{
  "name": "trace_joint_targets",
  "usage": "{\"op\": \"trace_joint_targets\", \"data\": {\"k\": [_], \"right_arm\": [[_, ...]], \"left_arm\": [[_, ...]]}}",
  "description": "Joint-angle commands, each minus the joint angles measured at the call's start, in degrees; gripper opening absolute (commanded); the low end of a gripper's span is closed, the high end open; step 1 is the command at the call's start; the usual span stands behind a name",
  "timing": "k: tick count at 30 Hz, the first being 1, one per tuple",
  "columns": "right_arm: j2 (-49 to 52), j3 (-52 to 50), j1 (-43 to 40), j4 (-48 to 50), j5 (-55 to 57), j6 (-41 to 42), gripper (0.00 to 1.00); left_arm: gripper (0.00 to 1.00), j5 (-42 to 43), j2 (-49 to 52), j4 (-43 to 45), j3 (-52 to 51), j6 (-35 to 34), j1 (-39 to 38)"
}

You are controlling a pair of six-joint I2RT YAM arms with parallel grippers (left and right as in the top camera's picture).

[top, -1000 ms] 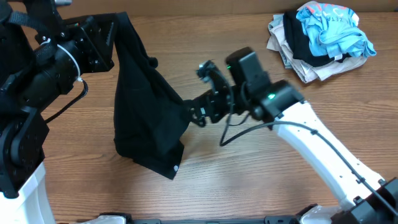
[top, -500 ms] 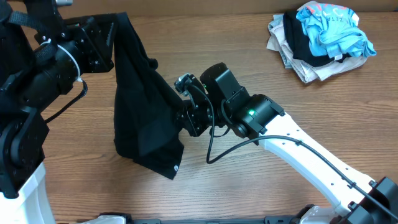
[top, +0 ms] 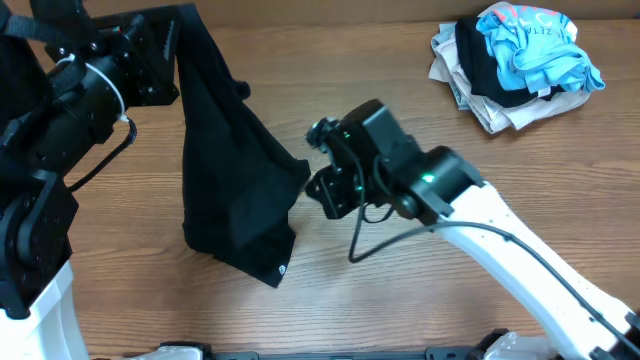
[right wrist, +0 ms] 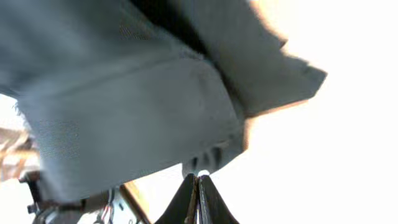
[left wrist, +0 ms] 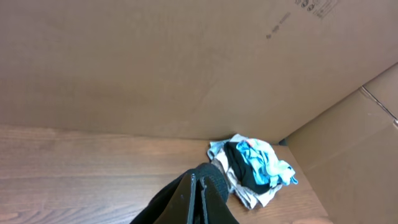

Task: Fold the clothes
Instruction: 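Grasp the hanging shirt's other corner with the right gripper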

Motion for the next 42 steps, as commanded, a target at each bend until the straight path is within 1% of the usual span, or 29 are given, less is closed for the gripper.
{"op": "trace_joint_targets", "data": {"k": [1, 2, 3, 6, 7, 9, 10, 12, 16, 20, 23, 26, 29, 32, 38, 42], "right_arm": [[-4.15, 2.84, -0.13, -1.29, 7.23, -0.09, 0.19], [-3.76, 2.54, -0.13, -1.29, 7.74, -0.09, 0.26], [-3.34, 2.14, -0.13, -1.03, 8.11, -0.09, 0.31], [-0.26, 0.57, -0.15, 1.20, 8.63, 0.44, 0.40], [1.05, 0.17, -0.15, 2.05, 8.79, 0.70, 0.41], [4.31, -0.09, -0.15, 3.72, 8.94, 0.81, 0.43], [6.25, -0.09, -0.24, 4.79, 9.05, 1.03, 0.43], [9.84, -0.09, -1.03, 7.34, 9.11, 2.69, 0.46], [15.41, -0.09, -3.72, 11.52, 8.85, 6.75, 0.50], [19.26, -0.09, -5.64, 13.49, 8.90, 8.81, 0.55], [21.35, -0.09, -5.88, 15.39, 8.90, 10.43, 0.56], [23.71, -0.09, -5.57, 17.03, 9.03, 12.15, 0.56], [26.25, -0.09, -5.16, 17.00, 9.55, 15.56, 0.56], [28.61, -0.09, -4.92, 16.59, 9.40, 18.14, 0.56], [31.87, -0.09, -3.41, 16.59, 3.78, 19.41, 0.56], [33.07, -0.09, -1.14, 17.07, 3.28, 20.59, 0.59]], "left_arm": [[0.04, -0.59, -0.37, 1.05, 0.92, 1.38, -0.37], [0.04, -0.57, -0.37, 0.76, 0.92, 1.64, -0.35], [0.04, -0.39, -0.37, 0.46, 0.92, 2.54, -0.35], [0.04, -0.44, -0.37, -2.23, 0.92, 5.84, -0.35], [0.04, -1.42, -0.33, -3.65, 0.92, 5.92, -0.35], [0.04, -6.08, -0.04, -7.56, 0.90, 5.90, -0.35], [0.04, -9.03, 0.11, -9.66, 0.90, 5.90, -0.35], [0.04, -17.53, 1.11, -15.61, 0.85, 5.77, -0.35], [0.04, -27.41, 3.74, -23.98, 0.85, 3.82, -0.35], [0.04, -31.85, 6.99, -27.91, 0.85, 3.41, -0.35], [0.04, -33.75, 9.90, -29.88, 0.85, 1.40, -0.35], [0.04, -34.10, 12.44, -30.08, 0.85, 0.81, -0.35], [0.04, -34.58, 13.88, -30.08, 0.85, -0.50, -0.11], [0.04, -35.21, 14.56, -29.92, 0.85, -0.66, 0.50], [0.04, -36.17, 14.71, -28.79, 0.85, -0.85, 1.49], [0.04, -36.02, 14.71, -28.11, 0.85, -0.85, 2.54]]}}
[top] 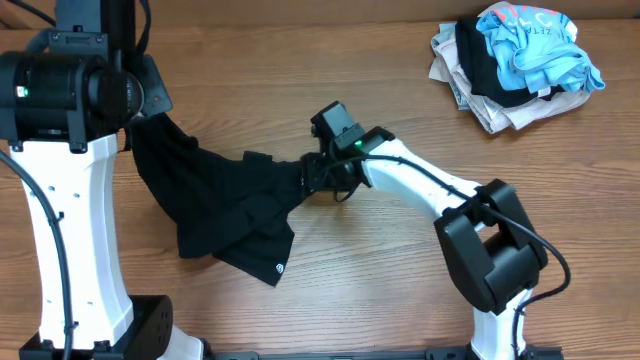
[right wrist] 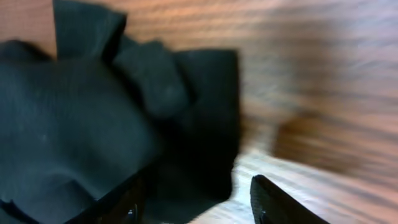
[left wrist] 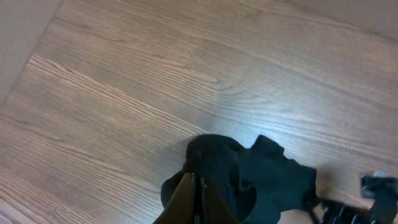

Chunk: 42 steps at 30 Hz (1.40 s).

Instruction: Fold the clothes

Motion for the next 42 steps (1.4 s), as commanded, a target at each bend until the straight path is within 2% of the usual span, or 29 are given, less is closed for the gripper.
{"op": "trace_joint_targets", "data": {"k": [1, 2, 4, 6, 8, 12, 22, 26, 31, 35, 42], "right_arm": [[1.27, 0.07, 2.93, 0.98, -2.19, 2.01, 0.59], [1.44, 0.07, 3.50, 1.36, -2.58, 2.54, 0.59], [1.55, 0.07, 4.28, 1.88, -3.08, 2.60, 0.48], [1.55, 0.07, 4.90, 2.03, -2.45, 2.58, 0.21], [1.53, 0.09, 4.87, 1.88, -0.66, 2.58, 0.04], [-0.74, 2.78, 0.72, -2.25, 0.50, -0.81, 0.04], [-16.31, 22.34, -17.42, -29.57, 3.63, -14.16, 0.04], [-22.10, 27.85, -21.92, -38.51, 3.58, -16.22, 0.04], [-27.65, 28.30, -21.99, -44.50, 3.74, -16.85, 0.04], [-27.91, 27.54, -21.62, -48.87, 3.69, -16.83, 0.04], [-27.89, 17.07, -18.95, -48.28, 3.04, -16.59, 0.04]], "left_arm": [[0.04, -1.49, -0.17, 0.96, 0.74, -0.83, 1.05], [0.04, -1.51, -0.17, 1.25, 0.74, -0.81, 1.05], [0.04, -1.57, -0.17, 1.99, 0.74, -0.79, 1.05], [0.04, -1.53, -0.17, 2.78, 0.74, -0.81, 1.05], [0.04, -1.33, -0.17, 3.30, 0.74, -0.81, 1.05], [0.04, -1.05, -0.90, 5.92, 0.83, -0.33, 1.05], [0.04, 0.87, -7.96, 15.28, 1.73, 1.18, 1.05], [0.04, 0.76, -9.44, 17.38, 1.73, 2.69, 1.09], [0.04, 1.81, -9.62, 16.81, 1.73, 2.95, 1.09], [0.04, 2.16, -9.62, 14.38, 1.70, 4.46, 1.09], [0.04, 3.67, -8.15, 5.22, 0.11, 4.39, 1.01]]}}
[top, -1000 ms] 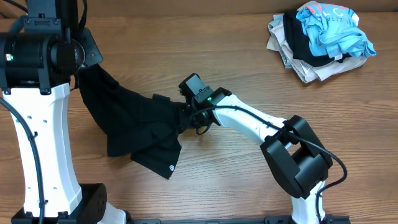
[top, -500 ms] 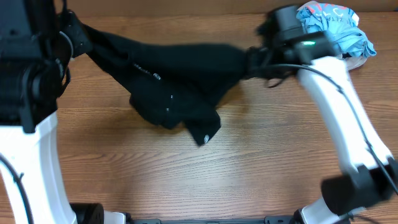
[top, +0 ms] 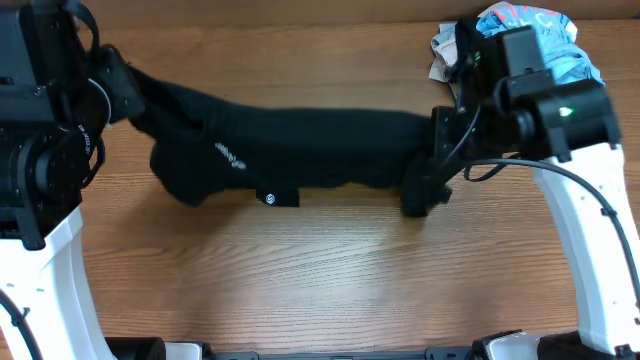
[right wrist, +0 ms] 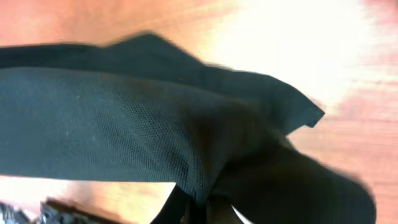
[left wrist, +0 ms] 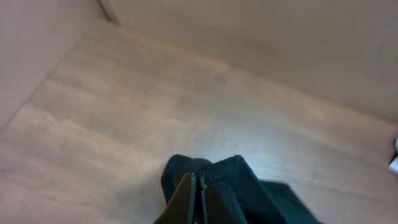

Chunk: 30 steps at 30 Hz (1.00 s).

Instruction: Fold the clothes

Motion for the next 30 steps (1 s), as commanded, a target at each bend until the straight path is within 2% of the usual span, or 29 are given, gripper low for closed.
{"op": "trace_joint_targets", "data": {"k": [1, 8, 10, 11, 12, 15, 17, 23, 25, 30], "right_arm": [[0.22, -6.49, 2.25, 1.81, -0.74, -0.42, 0.04], [0.22, -20.44, 8.61, 5.73, -2.93, 1.29, 0.04], [0.22, -25.40, 11.74, 6.49, -4.63, 1.29, 0.08], [0.22, -27.43, 13.25, 6.80, -5.18, 1.33, 0.11], [0.22, -29.79, 15.43, 7.08, -5.64, 1.36, 0.20], [0.22, -33.18, 19.78, 7.37, -5.38, 2.84, 0.31], [-0.02, -32.70, 19.52, 8.74, -5.38, 2.84, 0.39], [-0.15, -32.48, 15.34, 16.74, -3.87, 2.89, 0.71], [-0.11, -33.20, 15.02, 18.67, -3.69, 2.80, 0.75], [0.02, -38.56, 16.94, 22.71, -3.48, 2.80, 0.75]], "left_arm": [[0.04, 1.27, 1.73, -2.99, -1.27, 1.31, 0.26], [0.04, 3.89, 6.56, -5.42, -3.74, 1.33, 0.24], [0.04, 4.50, 7.85, -5.18, -3.74, 1.33, 0.24], [0.04, 4.70, 8.39, -4.92, -3.74, 1.36, 0.24], [0.04, 4.70, 8.85, -4.70, -3.74, 1.36, 0.24], [0.04, 4.70, 9.79, -3.82, -3.74, 1.36, 0.24], [0.04, 4.70, 10.32, -2.73, -3.76, 1.36, 0.24], [0.04, 4.90, 11.34, -0.76, -3.78, 1.38, 0.24], [0.04, 4.87, 11.96, -0.35, -3.78, 1.62, 0.24], [0.04, 5.33, 14.01, -0.39, -3.78, 2.60, 0.24]]}}
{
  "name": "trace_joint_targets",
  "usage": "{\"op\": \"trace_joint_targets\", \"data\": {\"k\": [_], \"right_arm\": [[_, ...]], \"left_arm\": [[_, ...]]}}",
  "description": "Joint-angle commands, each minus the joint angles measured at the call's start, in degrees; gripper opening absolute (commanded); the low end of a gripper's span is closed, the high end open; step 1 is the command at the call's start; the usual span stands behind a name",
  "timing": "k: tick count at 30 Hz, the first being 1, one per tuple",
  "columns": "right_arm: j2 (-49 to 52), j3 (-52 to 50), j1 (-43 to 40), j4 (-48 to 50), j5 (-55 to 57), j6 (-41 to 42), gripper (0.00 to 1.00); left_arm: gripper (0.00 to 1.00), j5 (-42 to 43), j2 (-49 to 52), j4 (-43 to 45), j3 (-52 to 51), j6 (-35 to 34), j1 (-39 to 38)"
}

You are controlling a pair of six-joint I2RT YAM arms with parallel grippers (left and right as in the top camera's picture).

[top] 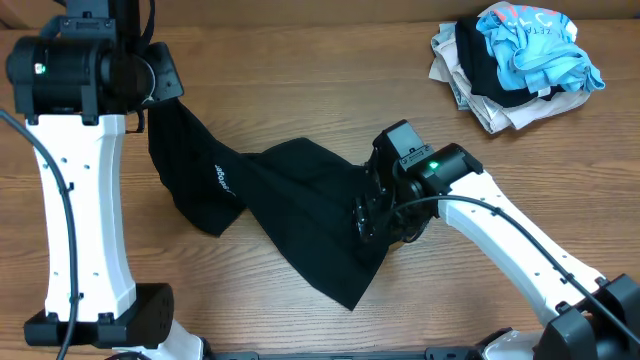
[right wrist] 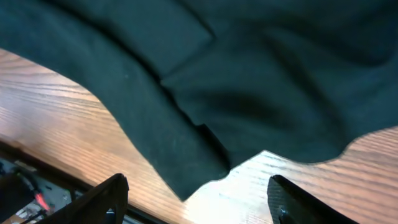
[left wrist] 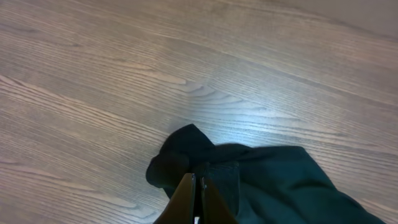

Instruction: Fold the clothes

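A black garment point(top: 290, 210) trails from my left gripper point(top: 150, 98) at the left down onto the table, its wide end spread flat near the middle. The left wrist view has the left gripper point(left wrist: 196, 185) shut on a bunched corner of the black garment point(left wrist: 273, 180). My right gripper point(top: 372, 215) hovers over the garment's right edge. In the right wrist view the right gripper point(right wrist: 196, 183) is wide open, with the black garment point(right wrist: 249, 74) lying below it and nothing between its fingers.
A pile of other clothes point(top: 515, 60), turquoise, black and beige, sits at the far right corner of the wooden table point(top: 300, 70). The right arm's white link slants toward the front right edge.
The garment was stretched in the air between both shut grippers. Now my right gripper is open and nearer the middle, and that end lies on the table. The left still holds its corner.
First the garment hung from my left gripper with the right shut on its edge. Then it lay draped on the table with the right gripper open beside it. Then both held it stretched across the table. Now only the left holds it.
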Motion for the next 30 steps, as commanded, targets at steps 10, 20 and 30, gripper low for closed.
{"op": "trace_joint_targets", "data": {"k": [10, 20, 30], "right_arm": [[-0.57, -18.16, 5.73, 14.38, 0.33, -0.46, 0.71], [-0.52, -20.81, 7.91, 19.85, 0.59, -4.52, 0.55], [-0.44, -20.92, 7.91, 20.33, -1.79, -9.90, 0.53]], "left_arm": [[0.04, 2.16, 4.98, 1.46, 0.28, 2.38, 0.24], [0.04, 2.14, 5.90, 3.15, 0.28, 2.84, 0.24], [0.04, 2.05, 6.43, 3.93, 0.24, 4.76, 0.24]]}}
